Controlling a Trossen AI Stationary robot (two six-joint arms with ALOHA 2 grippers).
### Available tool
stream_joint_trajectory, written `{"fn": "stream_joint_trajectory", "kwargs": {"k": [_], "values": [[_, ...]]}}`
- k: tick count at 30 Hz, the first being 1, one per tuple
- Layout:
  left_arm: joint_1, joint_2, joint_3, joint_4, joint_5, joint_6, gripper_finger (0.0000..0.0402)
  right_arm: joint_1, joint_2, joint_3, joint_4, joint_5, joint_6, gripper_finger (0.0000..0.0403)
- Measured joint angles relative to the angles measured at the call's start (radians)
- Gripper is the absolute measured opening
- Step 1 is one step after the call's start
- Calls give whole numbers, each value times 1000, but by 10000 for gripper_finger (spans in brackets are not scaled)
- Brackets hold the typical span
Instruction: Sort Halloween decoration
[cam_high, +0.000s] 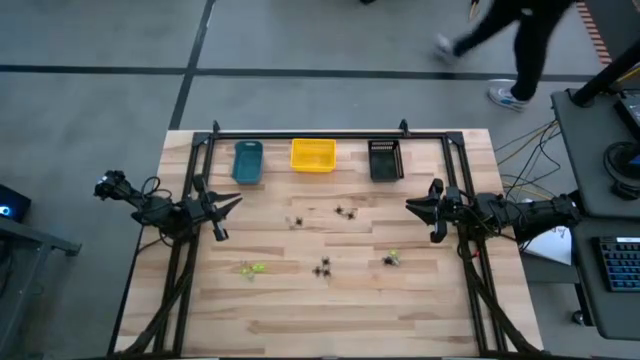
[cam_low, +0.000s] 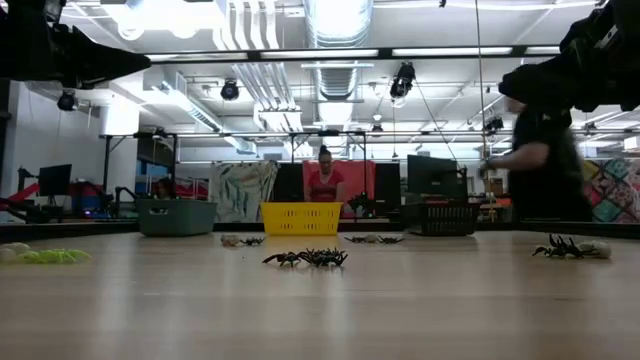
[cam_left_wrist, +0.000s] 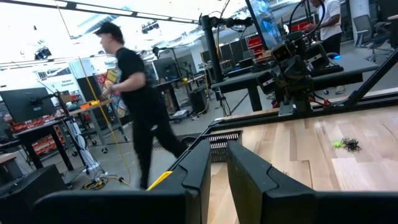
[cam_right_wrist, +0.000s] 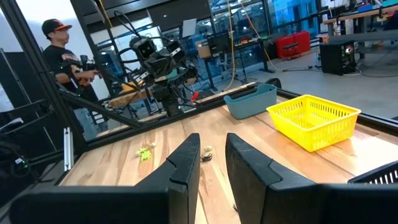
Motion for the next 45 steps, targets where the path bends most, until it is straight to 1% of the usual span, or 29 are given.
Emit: {"fn": "stream_joint_trajectory", "kwargs": {"k": [16,17,20,21,24,27,29,30,34,36,40,43,45], "values": [[0,0,0,12,2,7,35,0,0,0,0,0,0,68],[0,1,0,42,21,-54,35,0,0,0,0,-1,5,68],[0,0,0,137,107,-460,35,0,0,0,7,0,133,68],[1,0,0,156,111,-504,35,0,0,0,18,1,169,68],[3,-1,0,208,92,-500,35,0,0,0,88,3,196,68],[3,2,0,238,91,-496,35,0,0,0,117,3,196,68],[4,7,0,263,104,-543,35,0,0,0,118,3,191,68],[4,12,0,266,133,-572,35,0,1,0,118,3,187,68],[4,67,0,325,242,-627,35,0,1,0,160,54,187,68],[4,122,0,384,284,-629,35,0,9,0,191,53,186,68],[4,259,0,519,298,-588,35,-1,49,7,214,53,172,68],[4,354,-1,601,298,-551,35,-1,111,40,211,53,172,68],[4,406,1,623,297,-538,35,0,165,71,209,61,172,68]]}}
